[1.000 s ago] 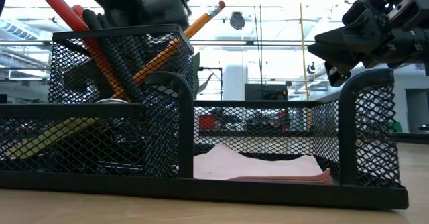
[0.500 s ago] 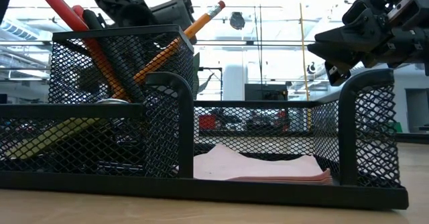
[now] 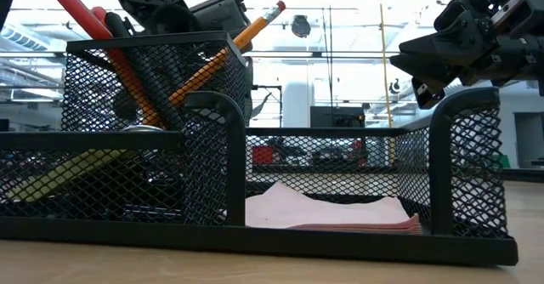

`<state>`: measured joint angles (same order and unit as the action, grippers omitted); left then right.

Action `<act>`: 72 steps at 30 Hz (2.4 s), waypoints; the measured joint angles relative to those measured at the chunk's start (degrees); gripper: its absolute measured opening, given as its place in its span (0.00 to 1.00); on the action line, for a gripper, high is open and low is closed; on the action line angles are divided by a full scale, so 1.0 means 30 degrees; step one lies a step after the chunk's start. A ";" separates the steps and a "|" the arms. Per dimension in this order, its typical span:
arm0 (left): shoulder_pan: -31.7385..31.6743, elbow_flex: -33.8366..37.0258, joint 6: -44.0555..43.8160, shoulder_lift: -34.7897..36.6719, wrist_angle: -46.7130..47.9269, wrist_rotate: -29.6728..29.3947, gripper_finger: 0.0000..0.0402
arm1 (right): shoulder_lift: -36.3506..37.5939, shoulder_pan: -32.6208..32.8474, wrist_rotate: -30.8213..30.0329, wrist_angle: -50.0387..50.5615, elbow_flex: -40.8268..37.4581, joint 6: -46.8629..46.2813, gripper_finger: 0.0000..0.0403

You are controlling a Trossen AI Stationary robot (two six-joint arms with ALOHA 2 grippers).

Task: Pick and place office supplies into organizer
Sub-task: Put the black pen into the black desk organizer

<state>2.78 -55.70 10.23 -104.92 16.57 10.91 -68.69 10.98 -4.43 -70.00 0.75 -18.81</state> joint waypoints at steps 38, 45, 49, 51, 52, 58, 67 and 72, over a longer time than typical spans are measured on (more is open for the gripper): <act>0.0244 0.0029 -0.2078 -0.0036 -0.9951 -0.2105 0.03 | 0.0000 0.0000 0.0002 0.0000 0.0000 0.0000 0.23; 0.0410 -0.0042 -0.3097 -0.0036 -0.9797 -0.2003 0.09 | 0.0000 -0.0004 0.0000 0.0000 0.0003 0.0000 0.23; 0.0804 -0.0461 -0.3229 -0.0036 -0.9220 -0.1485 0.10 | 0.0000 -0.0005 0.0000 0.0000 0.0005 0.0000 0.23; 0.1007 -0.0605 -0.3558 -0.0036 -0.9168 -0.1199 0.10 | 0.0000 -0.0007 0.0000 0.0000 0.0000 0.0000 0.23; 0.1105 -0.0693 -0.3629 -0.0036 -0.9130 -0.0985 0.10 | 0.0000 -0.0007 0.0007 0.0000 0.0000 0.0000 0.23; 0.1604 -0.1323 -0.3848 -0.0015 -0.8890 -0.0572 0.10 | 0.0000 -0.0040 -0.0563 -0.0004 0.0000 0.2947 0.23; 0.1741 -0.1545 -0.4170 -0.0015 -0.8891 -0.0127 0.10 | 0.0007 0.0007 -0.1940 -0.0689 0.0026 0.3298 0.23; 0.1745 -0.1545 -0.4490 -0.0015 -0.8884 -0.0120 0.10 | 0.0007 0.0000 -0.1958 -0.1224 0.0676 -0.2667 0.23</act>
<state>8.01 -60.34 -3.25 -104.97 -10.09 10.55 -68.66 10.98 -10.30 -73.67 2.78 -26.81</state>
